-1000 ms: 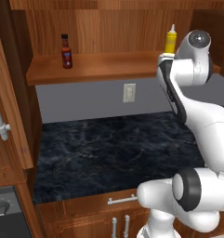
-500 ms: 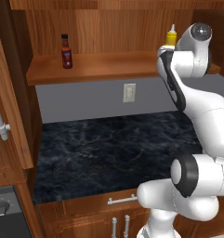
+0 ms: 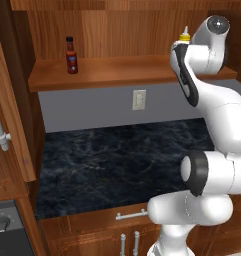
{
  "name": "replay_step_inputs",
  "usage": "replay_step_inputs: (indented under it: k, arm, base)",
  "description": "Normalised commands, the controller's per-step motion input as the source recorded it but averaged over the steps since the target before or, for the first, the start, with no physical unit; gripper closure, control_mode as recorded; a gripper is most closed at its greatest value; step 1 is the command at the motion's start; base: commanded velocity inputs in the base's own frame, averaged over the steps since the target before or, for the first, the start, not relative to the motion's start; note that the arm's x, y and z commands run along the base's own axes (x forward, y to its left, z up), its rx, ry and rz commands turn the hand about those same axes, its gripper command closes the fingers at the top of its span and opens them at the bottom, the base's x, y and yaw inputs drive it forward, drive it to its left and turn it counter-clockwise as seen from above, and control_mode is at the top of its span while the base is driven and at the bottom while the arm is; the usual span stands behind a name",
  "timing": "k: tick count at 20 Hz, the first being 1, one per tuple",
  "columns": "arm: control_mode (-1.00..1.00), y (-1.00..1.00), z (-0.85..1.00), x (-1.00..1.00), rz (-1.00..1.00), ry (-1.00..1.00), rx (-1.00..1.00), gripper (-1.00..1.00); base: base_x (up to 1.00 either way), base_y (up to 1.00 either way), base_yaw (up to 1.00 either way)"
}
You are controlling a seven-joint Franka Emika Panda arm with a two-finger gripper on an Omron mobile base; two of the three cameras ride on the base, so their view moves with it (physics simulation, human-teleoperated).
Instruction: Take 2 condiments from the cabinet and move them on the counter near the stove.Make sure the condiments are lined up with each other, next to each other.
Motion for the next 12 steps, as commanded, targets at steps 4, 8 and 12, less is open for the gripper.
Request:
replay_step_inputs:
  k: [4, 8, 12]
  arm:
    - [-1.00, -0.05, 0.00, 0.33, 0.05, -0.11, 0.00, -1.00]
    - [-1.00, -0.01, 0.00, 0.23, 0.07, -0.20, 0.00, -1.00]
    - [-1.00, 0.00, 0.00, 0.13, 0.07, -0.16, 0.00, -1.00]
  base:
    - [0.00, 0.00, 0.00]
    - [0.00, 0.00, 0.00]
    - [0.00, 0.00, 0.00]
